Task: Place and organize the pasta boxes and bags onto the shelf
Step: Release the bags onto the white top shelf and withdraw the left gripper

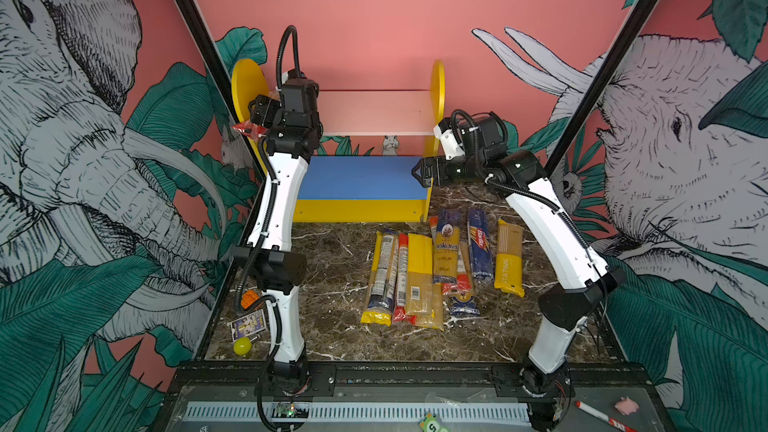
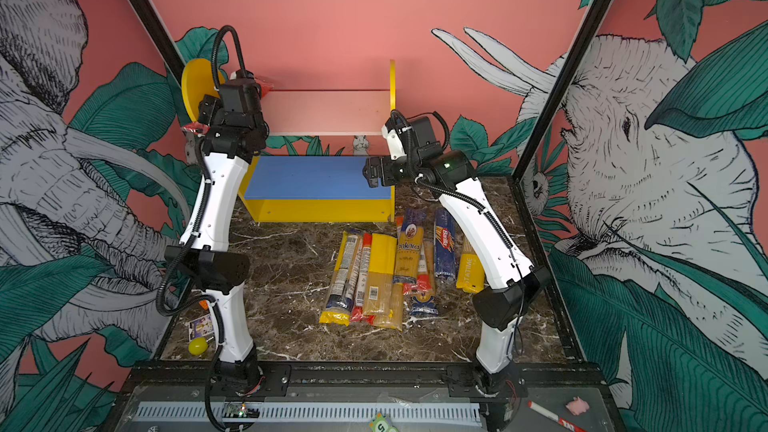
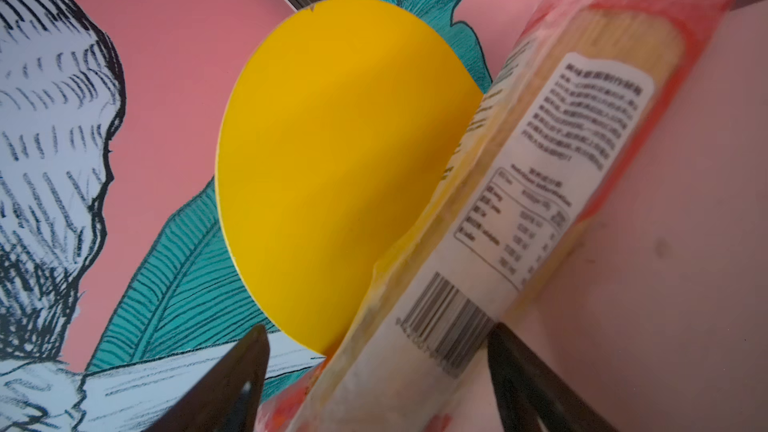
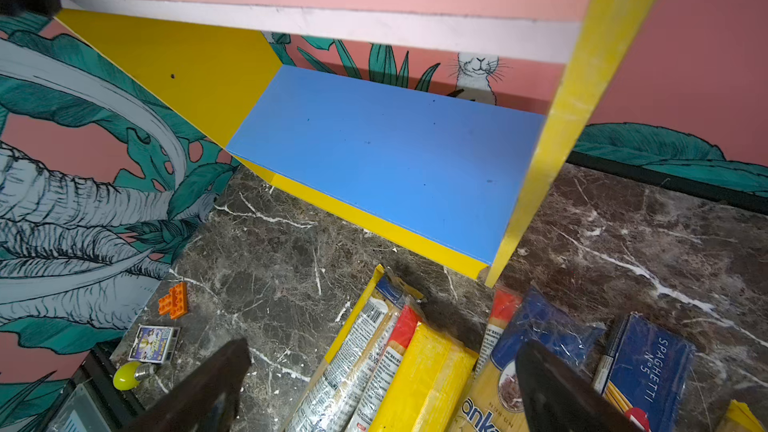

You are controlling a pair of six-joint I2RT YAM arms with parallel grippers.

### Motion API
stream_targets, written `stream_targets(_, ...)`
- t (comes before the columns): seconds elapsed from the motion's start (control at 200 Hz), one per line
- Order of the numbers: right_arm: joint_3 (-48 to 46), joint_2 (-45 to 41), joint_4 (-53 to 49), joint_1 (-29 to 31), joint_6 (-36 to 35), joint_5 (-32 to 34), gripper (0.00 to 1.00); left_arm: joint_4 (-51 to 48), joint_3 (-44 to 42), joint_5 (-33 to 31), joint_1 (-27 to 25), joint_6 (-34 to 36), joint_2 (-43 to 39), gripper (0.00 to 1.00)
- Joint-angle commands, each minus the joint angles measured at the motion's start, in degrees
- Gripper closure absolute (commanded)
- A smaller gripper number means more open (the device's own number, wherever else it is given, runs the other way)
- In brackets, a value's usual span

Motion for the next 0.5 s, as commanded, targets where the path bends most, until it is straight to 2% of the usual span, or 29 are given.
stream_targets(0.0,1.03,-0.60,-1.99,0.29,-0.60,1.33,0.01,0.18,-0.34,1.70,-0.29,-4.22,-4.75,0.14)
stream_targets(0.185,-1.45,-3.61,-3.43,0.31,-0.96,2.45,0.01,-0.14,-4.52,2.84,-3.61,-4.90,-8.58,0.11)
stream_targets(0.37,-6.03,-8.75,-5.05,0.32,-2.12,3.90,0.01,-0.53,-8.76,1.17,-11.11,-4.01,-13.05,0.11)
stream_targets(0.495,-10.74,-13.33,-5.81,0.30,-2.27,4.88,0.01,-3.37,-14.44,2.95,-15.92,-10.41,-19.01,0.11)
